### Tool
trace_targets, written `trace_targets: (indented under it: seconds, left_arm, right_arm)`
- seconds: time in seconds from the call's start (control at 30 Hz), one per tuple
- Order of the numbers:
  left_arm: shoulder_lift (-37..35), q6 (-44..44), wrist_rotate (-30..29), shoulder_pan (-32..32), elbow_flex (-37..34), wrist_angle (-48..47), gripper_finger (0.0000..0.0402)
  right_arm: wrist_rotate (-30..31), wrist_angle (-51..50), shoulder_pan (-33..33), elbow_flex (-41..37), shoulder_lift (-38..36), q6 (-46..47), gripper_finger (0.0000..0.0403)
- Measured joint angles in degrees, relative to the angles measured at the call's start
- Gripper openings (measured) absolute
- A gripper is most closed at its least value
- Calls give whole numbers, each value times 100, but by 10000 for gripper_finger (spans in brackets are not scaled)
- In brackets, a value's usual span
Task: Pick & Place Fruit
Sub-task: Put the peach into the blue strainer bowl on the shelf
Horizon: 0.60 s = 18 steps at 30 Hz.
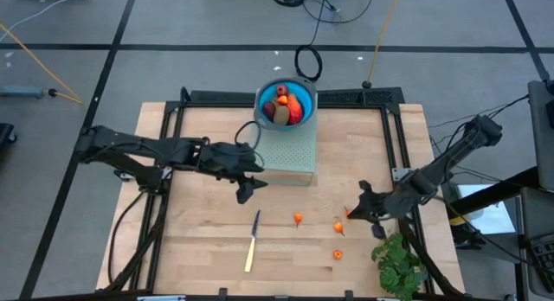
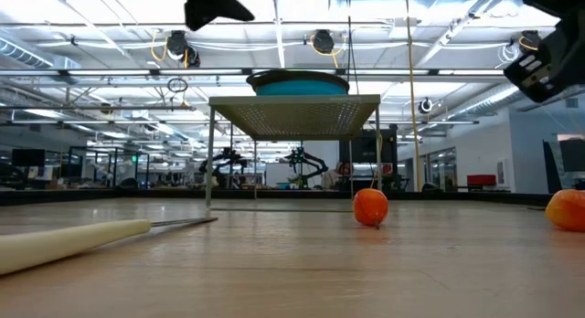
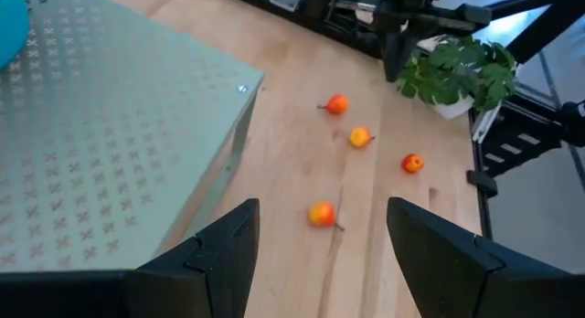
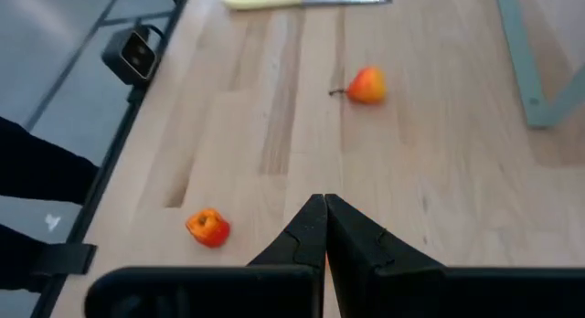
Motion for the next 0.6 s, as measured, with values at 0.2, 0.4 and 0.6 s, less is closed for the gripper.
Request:
trace_targets:
  seconds: [0.2, 0.4, 0.6]
  left_arm:
    - [-759, 2, -1, -60, -941, 442, 241]
    - [-1591, 166, 0, -64, -1762, 801, 241]
    - [-2519, 220, 0, -64, -2553, 1065, 241]
  right_arm:
    - [15, 123, -7, 2, 362, 485, 0]
    - [13, 114, -78, 244, 663, 725, 0]
    - [-2, -141, -355, 807, 1112, 750, 0]
